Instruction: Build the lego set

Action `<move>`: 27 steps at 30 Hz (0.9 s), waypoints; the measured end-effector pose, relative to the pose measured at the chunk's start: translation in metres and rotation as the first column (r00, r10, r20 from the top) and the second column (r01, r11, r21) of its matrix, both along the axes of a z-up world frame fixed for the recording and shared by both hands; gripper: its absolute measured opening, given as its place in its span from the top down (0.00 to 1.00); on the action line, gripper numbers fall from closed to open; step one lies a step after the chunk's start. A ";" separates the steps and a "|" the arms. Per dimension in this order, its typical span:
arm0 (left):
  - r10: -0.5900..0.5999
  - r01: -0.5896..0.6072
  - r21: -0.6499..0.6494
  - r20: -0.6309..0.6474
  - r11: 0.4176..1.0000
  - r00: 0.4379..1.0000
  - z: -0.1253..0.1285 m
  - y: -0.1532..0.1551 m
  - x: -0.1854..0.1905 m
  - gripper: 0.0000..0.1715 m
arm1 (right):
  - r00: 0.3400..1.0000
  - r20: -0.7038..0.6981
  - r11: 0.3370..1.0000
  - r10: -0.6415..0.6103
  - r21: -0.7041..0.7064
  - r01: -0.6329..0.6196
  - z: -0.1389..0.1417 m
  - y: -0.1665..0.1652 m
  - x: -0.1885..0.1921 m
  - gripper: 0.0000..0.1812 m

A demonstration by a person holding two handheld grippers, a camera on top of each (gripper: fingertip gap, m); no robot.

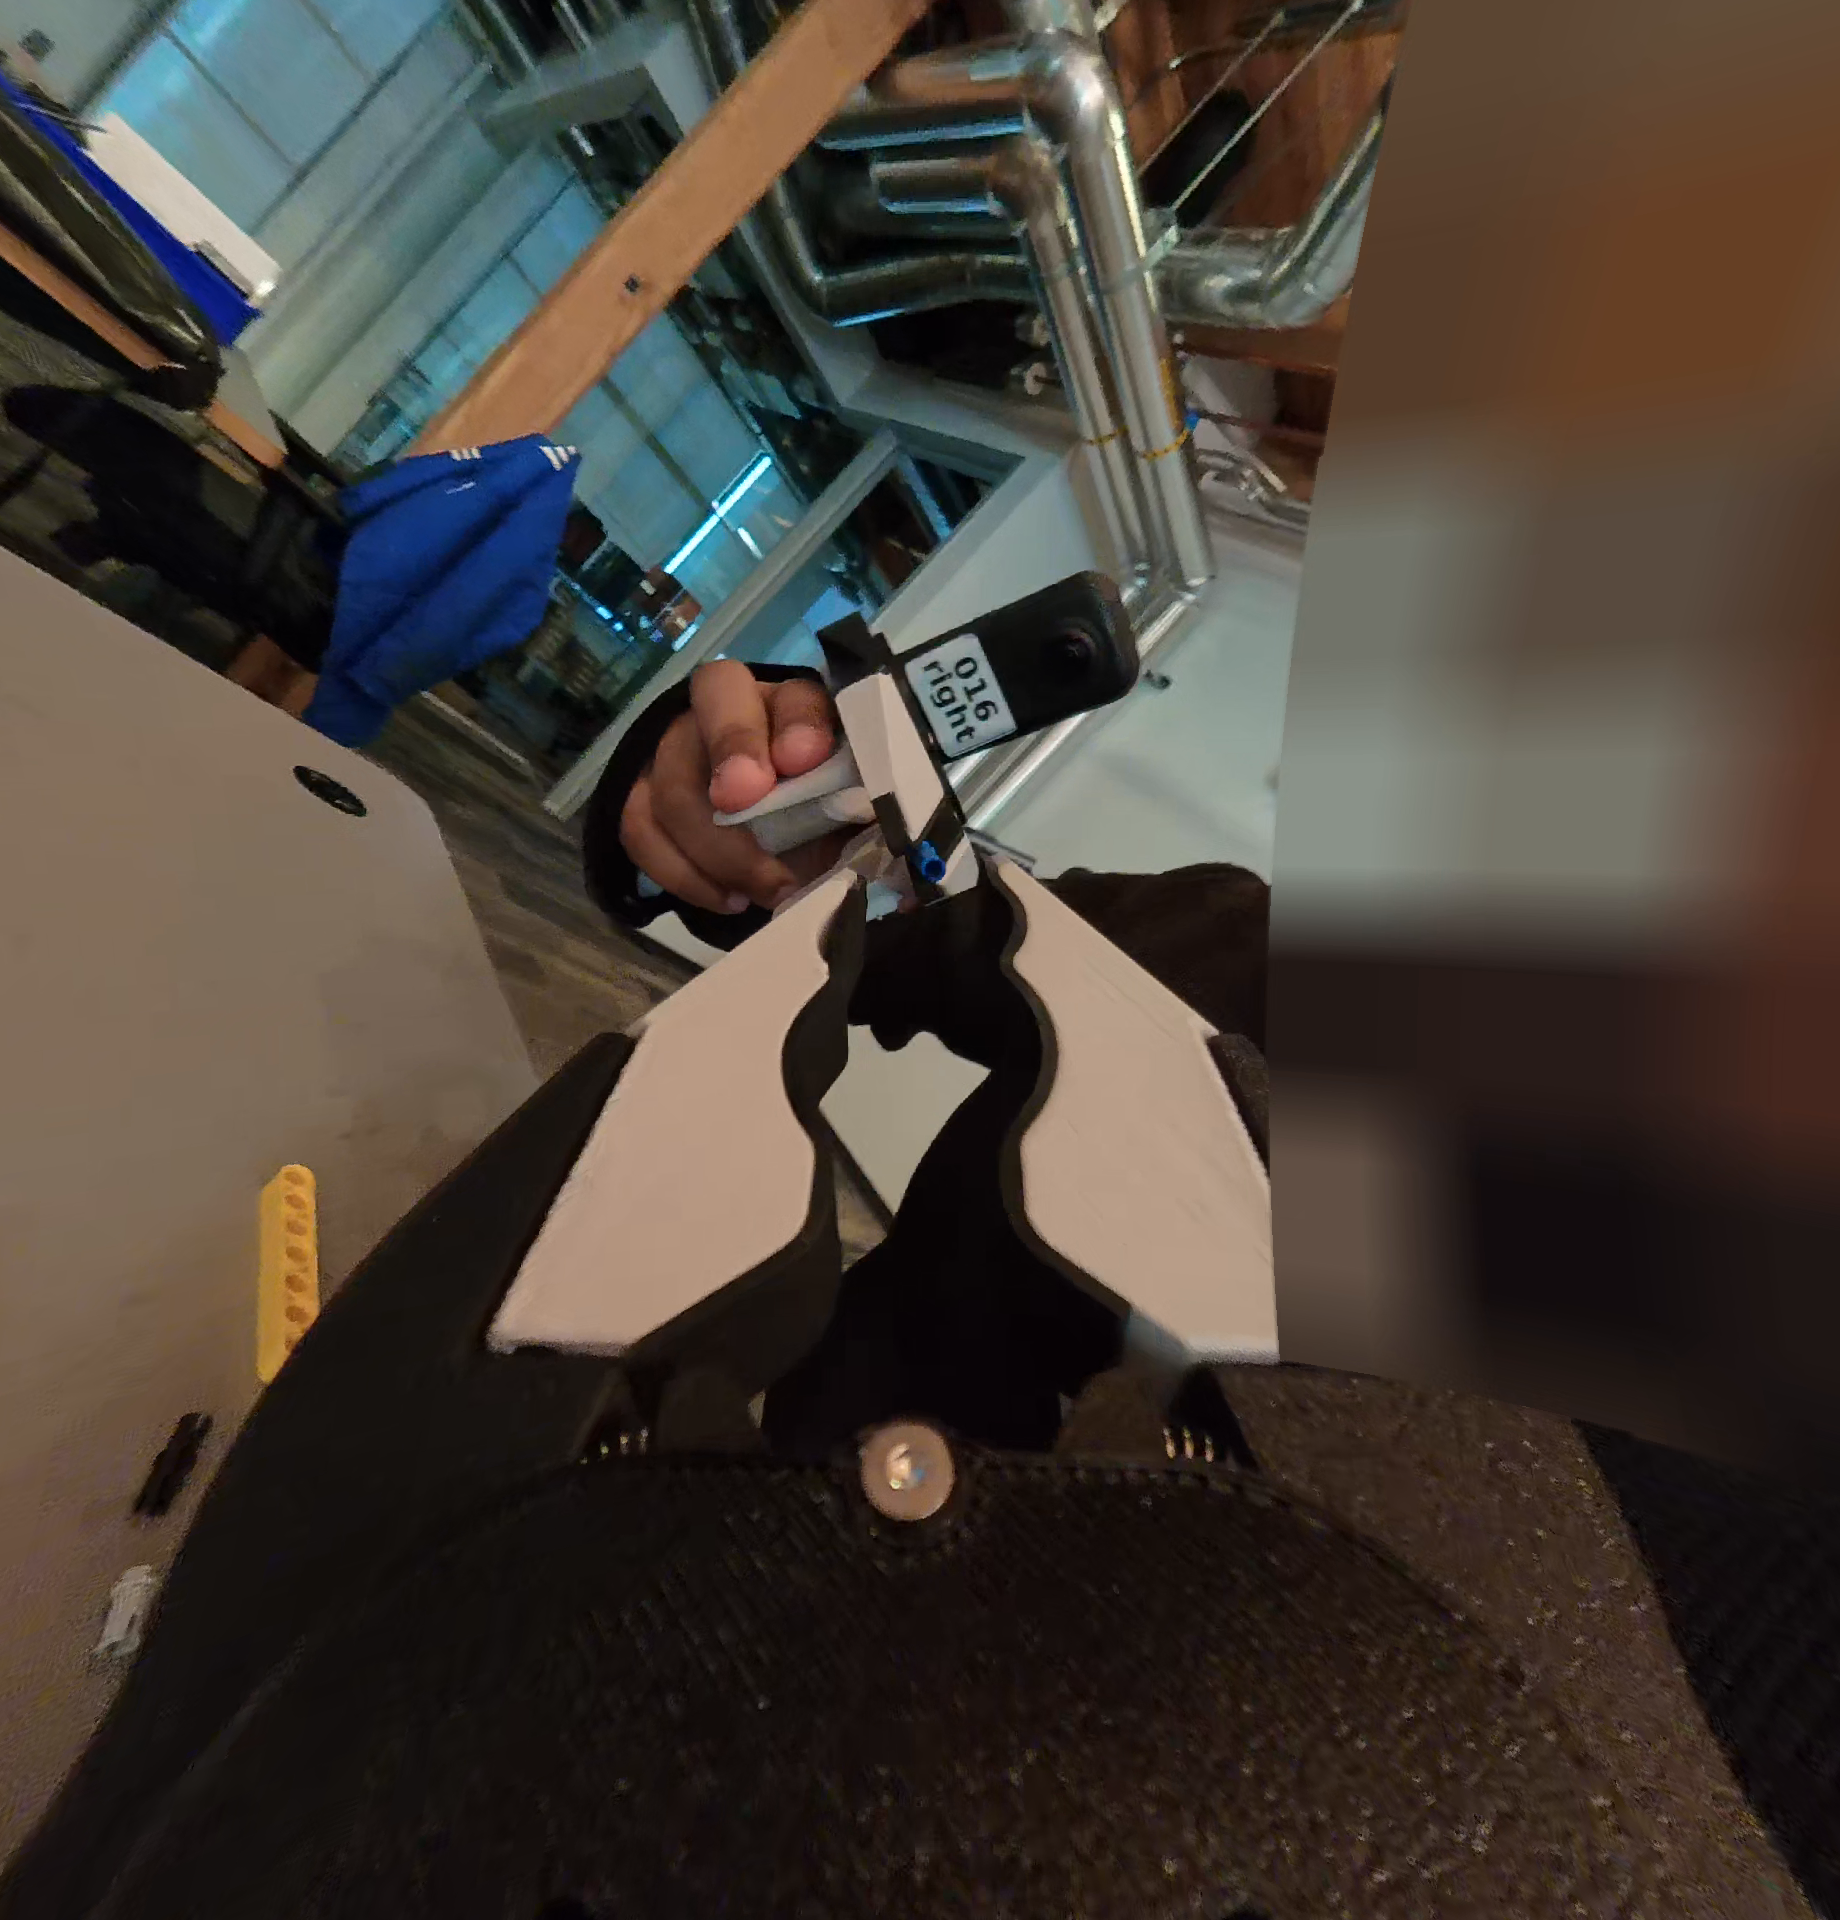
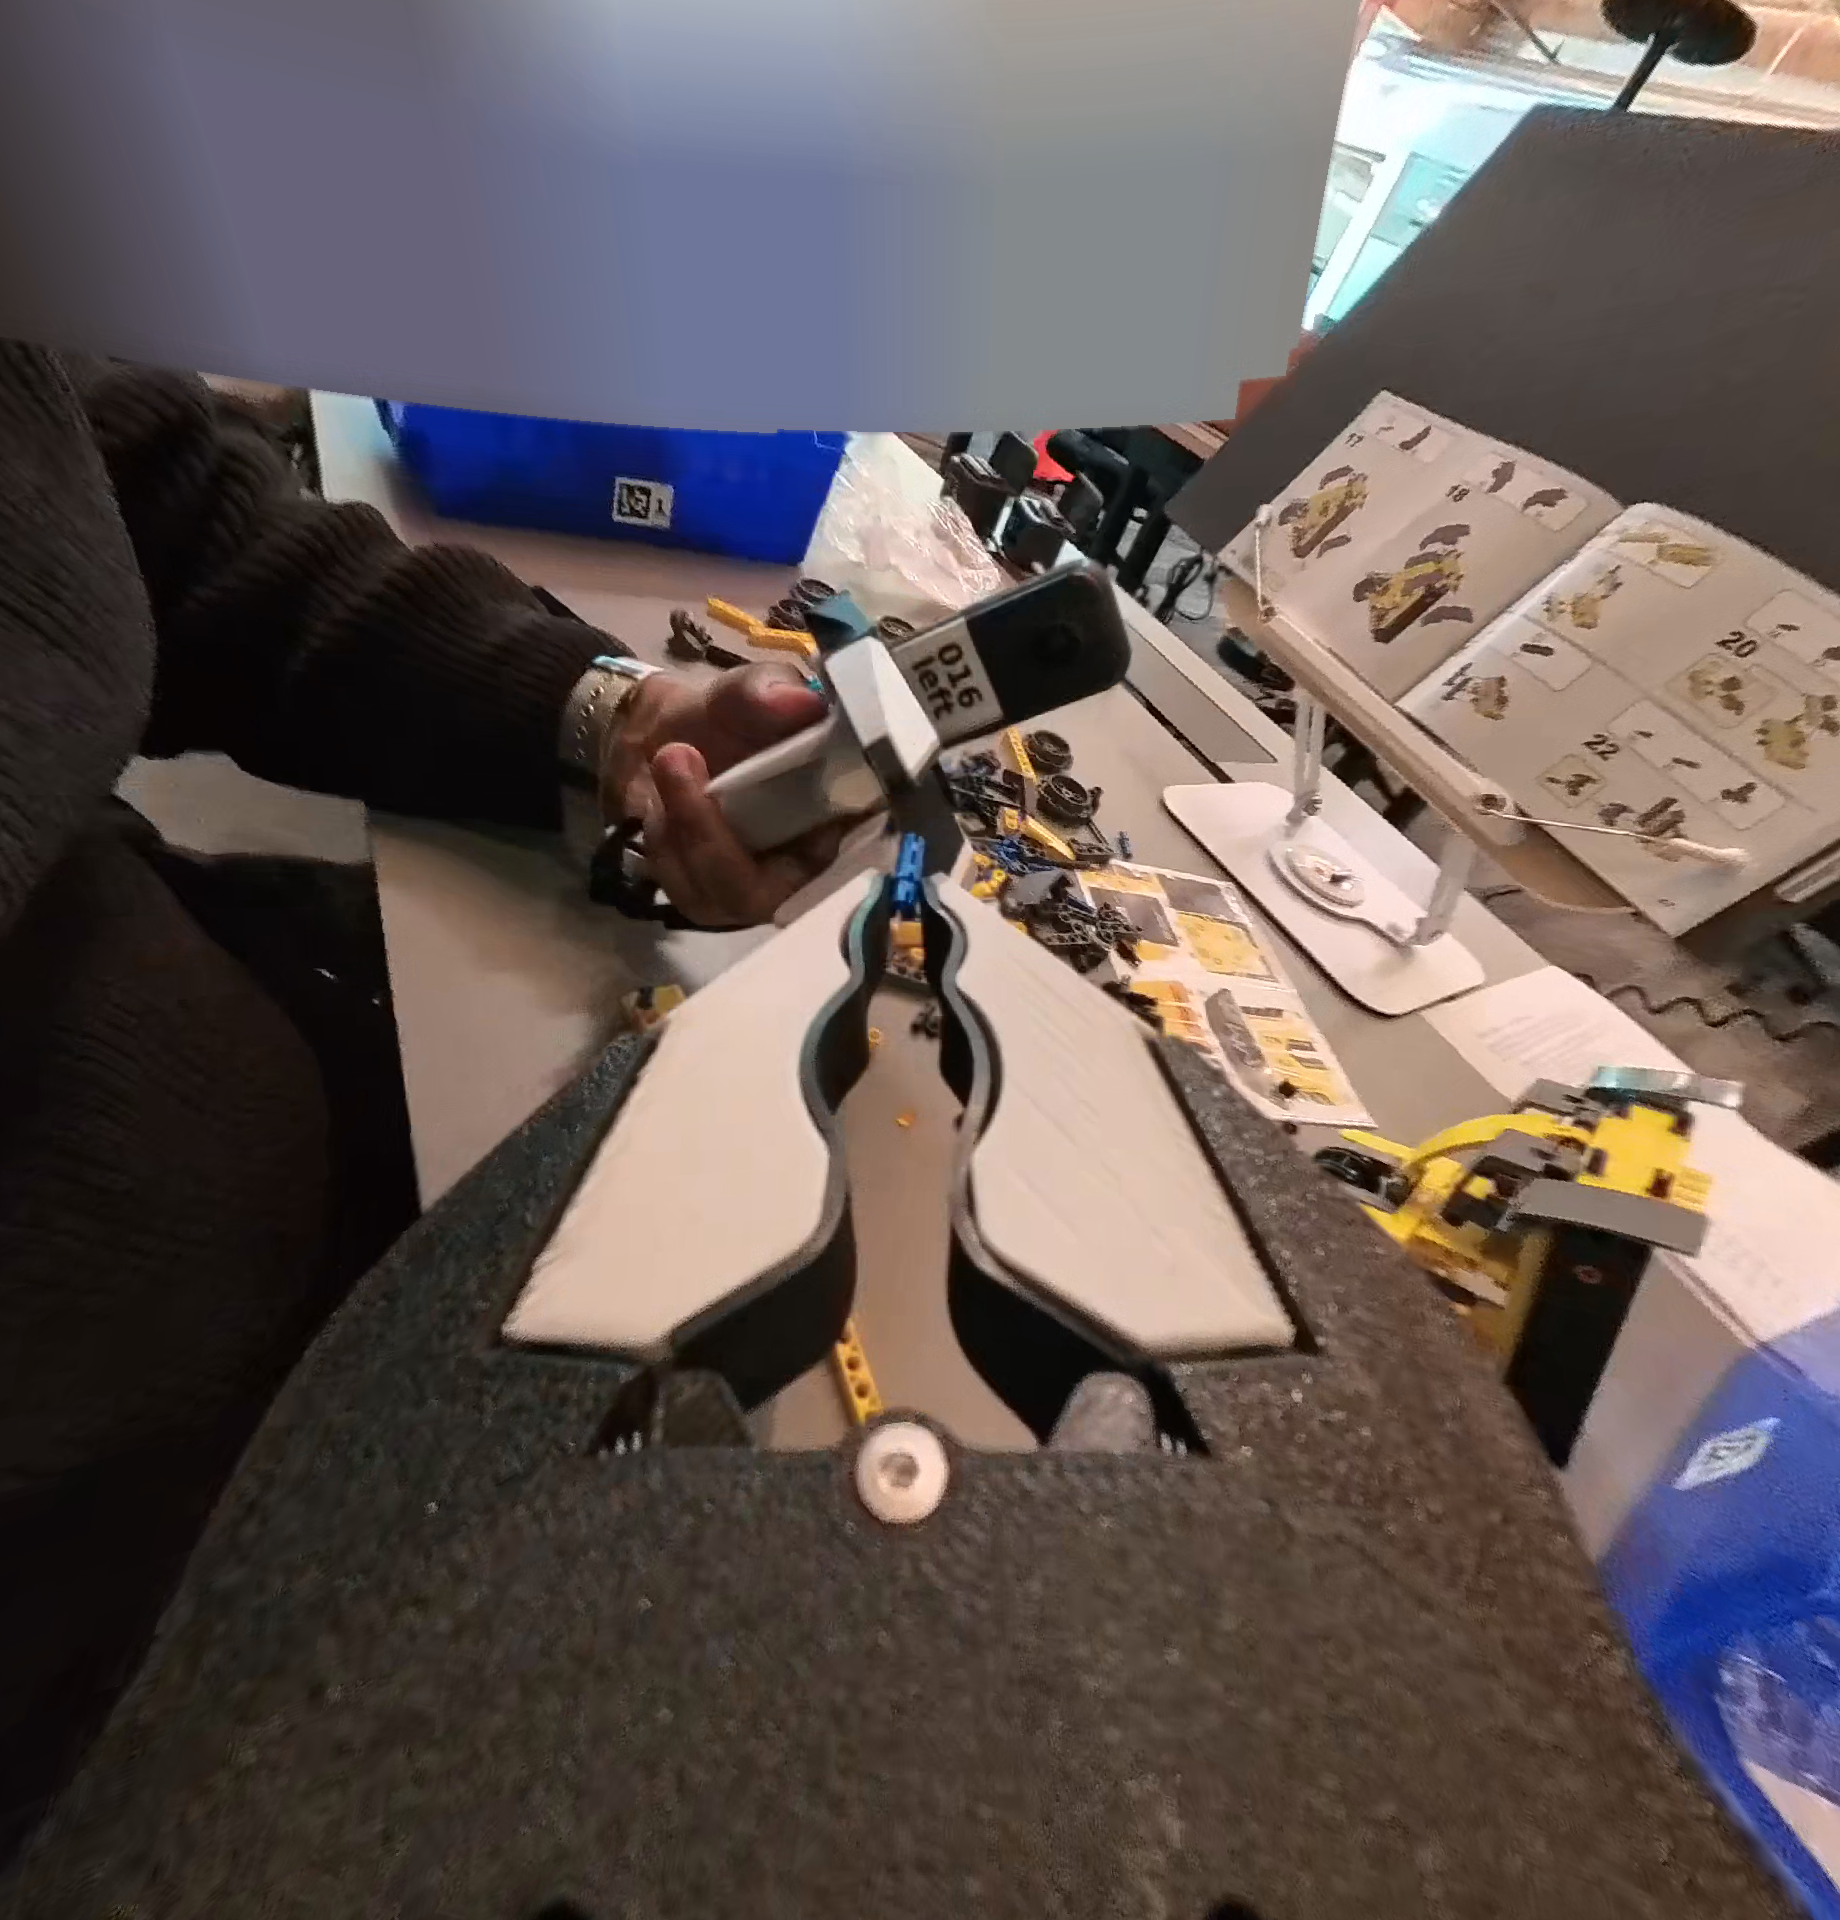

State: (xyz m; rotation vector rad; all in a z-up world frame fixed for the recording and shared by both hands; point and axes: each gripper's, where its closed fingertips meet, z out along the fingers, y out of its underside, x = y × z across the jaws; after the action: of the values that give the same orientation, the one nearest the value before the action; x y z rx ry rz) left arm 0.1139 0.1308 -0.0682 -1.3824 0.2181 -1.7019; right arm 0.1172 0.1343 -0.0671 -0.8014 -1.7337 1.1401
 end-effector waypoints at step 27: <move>-0.071 0.071 0.033 0.012 0.997 0.997 0.003 -0.011 0.017 1.00 | 0.995 -0.095 0.990 0.029 0.138 -0.016 0.004 -0.016 0.001 0.97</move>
State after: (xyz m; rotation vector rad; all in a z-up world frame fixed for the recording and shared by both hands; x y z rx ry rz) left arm 0.1312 0.1194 -0.0648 -1.3535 0.2889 -1.7579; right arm 0.1185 0.1181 -0.0636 -0.6341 -1.7235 1.0452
